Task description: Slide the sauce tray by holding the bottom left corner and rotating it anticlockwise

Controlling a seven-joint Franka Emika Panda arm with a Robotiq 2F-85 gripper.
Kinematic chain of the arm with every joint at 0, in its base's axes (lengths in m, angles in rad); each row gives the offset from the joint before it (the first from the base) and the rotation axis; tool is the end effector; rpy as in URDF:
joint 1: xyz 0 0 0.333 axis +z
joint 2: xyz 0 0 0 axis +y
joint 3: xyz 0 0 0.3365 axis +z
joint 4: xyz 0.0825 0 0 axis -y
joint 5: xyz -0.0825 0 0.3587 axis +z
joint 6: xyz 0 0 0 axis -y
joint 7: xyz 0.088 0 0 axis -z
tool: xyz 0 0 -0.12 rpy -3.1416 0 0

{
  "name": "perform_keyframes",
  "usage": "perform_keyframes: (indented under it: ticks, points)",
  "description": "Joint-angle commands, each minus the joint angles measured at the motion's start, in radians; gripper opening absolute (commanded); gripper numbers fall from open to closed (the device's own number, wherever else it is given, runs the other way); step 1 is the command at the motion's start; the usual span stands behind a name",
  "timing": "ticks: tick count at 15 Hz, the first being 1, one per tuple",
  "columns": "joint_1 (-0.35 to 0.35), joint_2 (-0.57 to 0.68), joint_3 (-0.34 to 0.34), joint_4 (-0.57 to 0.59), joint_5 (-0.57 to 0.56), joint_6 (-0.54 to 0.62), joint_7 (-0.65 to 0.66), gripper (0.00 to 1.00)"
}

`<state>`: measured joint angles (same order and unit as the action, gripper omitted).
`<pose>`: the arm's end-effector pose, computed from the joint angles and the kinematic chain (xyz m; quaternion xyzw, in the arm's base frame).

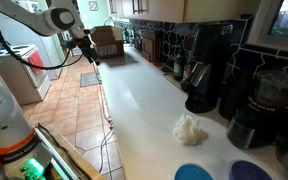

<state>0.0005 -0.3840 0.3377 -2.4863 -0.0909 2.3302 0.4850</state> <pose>0.3922 0.1420 0.4594 0.9887 -0.0499 0.1319 0.0503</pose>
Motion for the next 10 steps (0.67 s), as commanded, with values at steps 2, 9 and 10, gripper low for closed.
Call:
perform_keyframes:
  ticks: [2, 9, 10]
  points:
    - [0.024, 0.003, -0.023, 0.001, -0.012, -0.002, 0.008, 1.00]
    - [-0.014, 0.034, -0.033, 0.016, -0.039, 0.020, 0.051, 1.00]
    - [-0.028, 0.052, -0.050, 0.024, -0.041, 0.032, 0.061, 1.00]
